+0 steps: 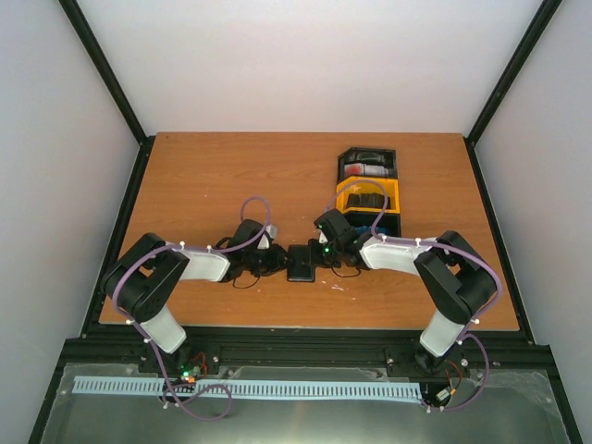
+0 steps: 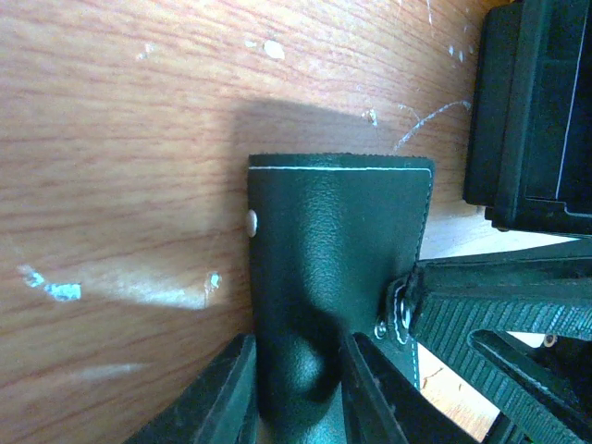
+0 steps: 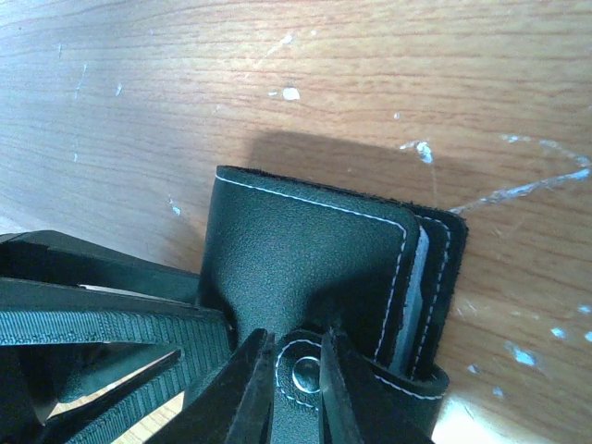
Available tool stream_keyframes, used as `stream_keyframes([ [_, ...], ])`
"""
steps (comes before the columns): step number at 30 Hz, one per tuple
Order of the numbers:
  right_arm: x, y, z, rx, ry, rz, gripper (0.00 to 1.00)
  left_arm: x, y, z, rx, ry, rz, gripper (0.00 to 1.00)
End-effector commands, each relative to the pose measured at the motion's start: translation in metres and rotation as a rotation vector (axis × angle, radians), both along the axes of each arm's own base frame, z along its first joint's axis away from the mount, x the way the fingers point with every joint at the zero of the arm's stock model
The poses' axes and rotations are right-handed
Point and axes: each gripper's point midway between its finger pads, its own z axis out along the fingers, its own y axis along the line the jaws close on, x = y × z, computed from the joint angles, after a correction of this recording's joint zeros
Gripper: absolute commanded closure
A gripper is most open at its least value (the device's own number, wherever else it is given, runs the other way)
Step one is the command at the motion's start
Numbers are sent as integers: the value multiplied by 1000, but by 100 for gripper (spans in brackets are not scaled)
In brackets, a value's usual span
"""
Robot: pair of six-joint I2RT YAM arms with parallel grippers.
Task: Put the credit cards into the card holder
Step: Close the card holder at the center of the board.
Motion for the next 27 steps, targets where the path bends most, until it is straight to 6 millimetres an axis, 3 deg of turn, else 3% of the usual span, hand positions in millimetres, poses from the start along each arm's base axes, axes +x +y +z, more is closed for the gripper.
stream_keyframes([
  [1, -17, 10, -13, 44, 73, 69, 85, -64, 53, -82, 291, 280, 2, 73],
  [9, -21, 12, -17, 55, 94, 98, 85, -65, 53, -85, 294, 276, -9, 73],
  [13, -21, 16, -6, 81, 62, 147, 85, -65, 53, -86, 295, 276, -13, 73],
  [19, -4, -7, 10, -50, -87, 118, 84, -65, 58, -92, 331, 286, -8, 79],
  [24, 2, -25, 16, -130, -129, 58, 79, -66, 56, -91, 318, 285, -20, 73],
  [27, -1, -31, 9, -161, -104, 42, 74, -66, 52, -90, 303, 284, -28, 72],
])
